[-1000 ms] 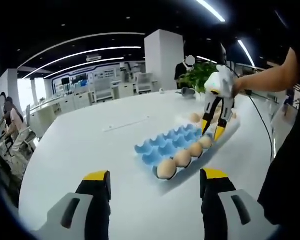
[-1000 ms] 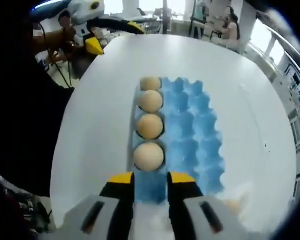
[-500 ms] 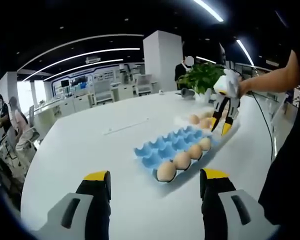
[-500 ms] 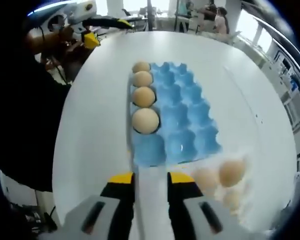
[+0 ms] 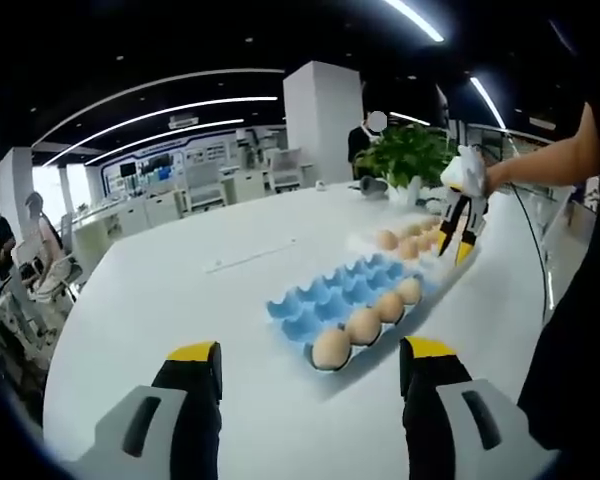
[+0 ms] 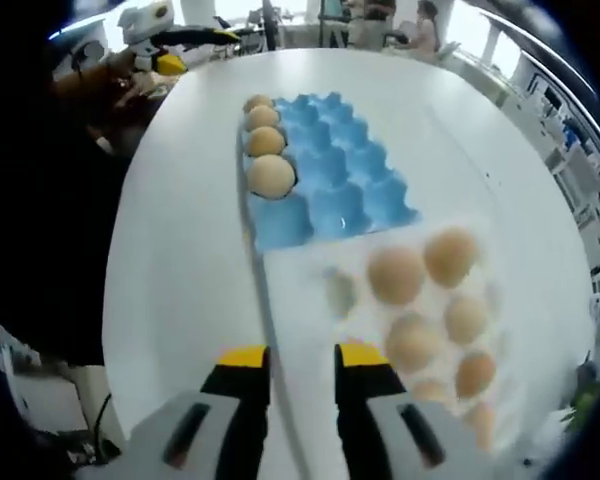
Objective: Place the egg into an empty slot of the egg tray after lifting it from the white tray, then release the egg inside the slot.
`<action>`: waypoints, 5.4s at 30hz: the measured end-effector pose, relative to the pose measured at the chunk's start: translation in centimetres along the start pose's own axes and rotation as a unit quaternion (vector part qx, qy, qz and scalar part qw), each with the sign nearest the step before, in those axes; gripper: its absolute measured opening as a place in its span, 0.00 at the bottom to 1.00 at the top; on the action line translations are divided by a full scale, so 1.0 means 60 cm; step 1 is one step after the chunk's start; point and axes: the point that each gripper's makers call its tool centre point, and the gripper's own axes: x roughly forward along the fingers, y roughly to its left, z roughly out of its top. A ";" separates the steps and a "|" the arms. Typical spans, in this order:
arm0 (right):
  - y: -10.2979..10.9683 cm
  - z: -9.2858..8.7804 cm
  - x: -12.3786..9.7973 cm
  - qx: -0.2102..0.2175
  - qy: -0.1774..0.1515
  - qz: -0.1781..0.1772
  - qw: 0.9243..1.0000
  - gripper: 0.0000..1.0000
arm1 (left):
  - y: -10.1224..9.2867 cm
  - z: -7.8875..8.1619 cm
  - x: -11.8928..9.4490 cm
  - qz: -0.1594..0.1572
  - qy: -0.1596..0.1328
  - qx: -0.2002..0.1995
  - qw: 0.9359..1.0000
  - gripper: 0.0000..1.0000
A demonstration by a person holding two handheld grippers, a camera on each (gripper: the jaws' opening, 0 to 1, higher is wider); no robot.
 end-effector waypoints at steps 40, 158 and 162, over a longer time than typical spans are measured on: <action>-0.086 -0.237 -0.110 0.058 0.117 -0.115 0.985 0.26 | -0.009 -0.009 0.001 0.001 0.017 -0.002 1.000 0.73; 0.026 0.147 0.022 -0.095 -0.051 0.055 0.993 0.24 | 0.002 -0.011 0.005 0.002 0.019 -0.004 1.000 0.75; 0.030 0.157 0.035 -0.104 -0.048 0.061 0.992 0.24 | 0.002 -0.011 0.005 0.002 0.019 -0.007 1.000 0.75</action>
